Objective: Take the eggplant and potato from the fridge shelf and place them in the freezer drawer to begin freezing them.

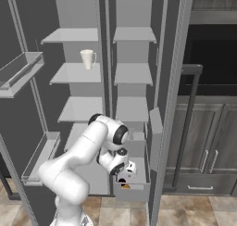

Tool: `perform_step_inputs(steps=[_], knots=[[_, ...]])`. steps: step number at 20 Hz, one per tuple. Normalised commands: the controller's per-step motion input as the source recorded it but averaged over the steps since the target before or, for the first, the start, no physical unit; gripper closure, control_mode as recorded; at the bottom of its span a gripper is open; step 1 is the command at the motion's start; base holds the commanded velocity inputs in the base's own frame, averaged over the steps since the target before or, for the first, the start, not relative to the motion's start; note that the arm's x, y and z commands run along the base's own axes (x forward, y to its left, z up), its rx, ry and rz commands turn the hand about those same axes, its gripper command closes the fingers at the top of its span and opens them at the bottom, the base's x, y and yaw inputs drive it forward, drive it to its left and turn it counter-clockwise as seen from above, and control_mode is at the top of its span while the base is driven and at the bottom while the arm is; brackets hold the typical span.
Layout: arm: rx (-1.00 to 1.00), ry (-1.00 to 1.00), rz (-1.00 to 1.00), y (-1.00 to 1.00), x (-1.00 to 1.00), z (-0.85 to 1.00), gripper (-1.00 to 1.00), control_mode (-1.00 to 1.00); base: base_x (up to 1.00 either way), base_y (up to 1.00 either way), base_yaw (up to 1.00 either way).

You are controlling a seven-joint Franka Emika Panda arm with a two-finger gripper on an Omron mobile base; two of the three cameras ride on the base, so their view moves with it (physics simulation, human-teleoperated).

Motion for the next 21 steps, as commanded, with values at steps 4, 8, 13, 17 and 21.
perform_step_inputs(steps=[4,8,13,17,21], knots=[[0.03,-0.04,0.0,0.0,0.0,0.76,-1.0,-1.0,0.0,0.0,0.0],[0.04,0.0,0.0,-0.01,0.0,0.74,-1.0,-1.0,0.0,0.0,0.0],[0.04,0.0,0.0,0.0,0.0,0.62,-1.0,-1.0,0.0,0.0,0.0],[0.03,0.0,0.0,0.0,0.0,0.46,-1.0,-1.0,0.0,0.0,0.0],[0.02,0.0,0.0,0.0,0.0,0.28,-1.0,-1.0,0.0,0.0,0.0]])
